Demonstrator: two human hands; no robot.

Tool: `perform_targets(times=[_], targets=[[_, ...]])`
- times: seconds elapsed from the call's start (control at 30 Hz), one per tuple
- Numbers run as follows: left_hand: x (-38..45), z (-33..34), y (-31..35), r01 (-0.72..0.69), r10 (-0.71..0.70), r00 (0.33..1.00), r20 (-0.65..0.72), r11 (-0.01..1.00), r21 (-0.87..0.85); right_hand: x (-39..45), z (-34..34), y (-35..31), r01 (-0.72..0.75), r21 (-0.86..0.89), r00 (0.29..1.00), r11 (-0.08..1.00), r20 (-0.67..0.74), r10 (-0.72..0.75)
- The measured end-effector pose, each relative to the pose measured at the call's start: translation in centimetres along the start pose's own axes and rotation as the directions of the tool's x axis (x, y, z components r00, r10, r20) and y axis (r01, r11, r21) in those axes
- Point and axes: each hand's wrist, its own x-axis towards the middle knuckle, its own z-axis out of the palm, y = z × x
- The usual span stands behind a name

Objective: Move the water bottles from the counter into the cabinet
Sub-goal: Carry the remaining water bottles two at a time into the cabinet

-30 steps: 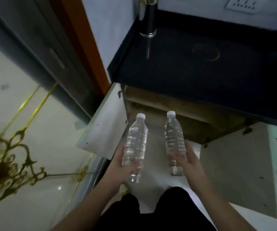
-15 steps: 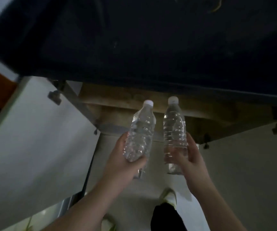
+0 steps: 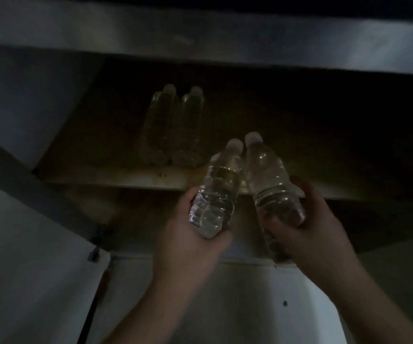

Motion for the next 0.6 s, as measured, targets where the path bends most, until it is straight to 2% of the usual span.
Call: perform_targets(times=[0.2, 0.37, 0.47, 0.6], targets=[[1.3, 1.4, -1.1, -0.062, 0.064, 0.99, -0.123, 0.998, 0.022, 1.7, 0.7, -0.2, 0.089, -0.193, 0.996, 0.977, 0.003, -0.09], [2.6, 2.0, -0.9, -0.127, 0.137, 0.98, -0.145, 0.989, 0.076, 2.9, 2.2, 0.4, 0.143, -0.351, 0.985, 0.925, -0.044, -0.169], [3.9, 2.1, -0.5, -0.164, 0.18, 0.973, -0.142, 0.98, 0.116, 3.8, 3.1, 0.5, 0.134, -0.375, 0.983, 0.917, -0.065, -0.171], [5.1, 2.2, 0.1, -0.156, 0.17, 0.978, -0.123, 0.981, 0.119, 5.0, 3.7, 0.3, 0.131, -0.336, 0.982, 0.933, -0.083, -0.168]])
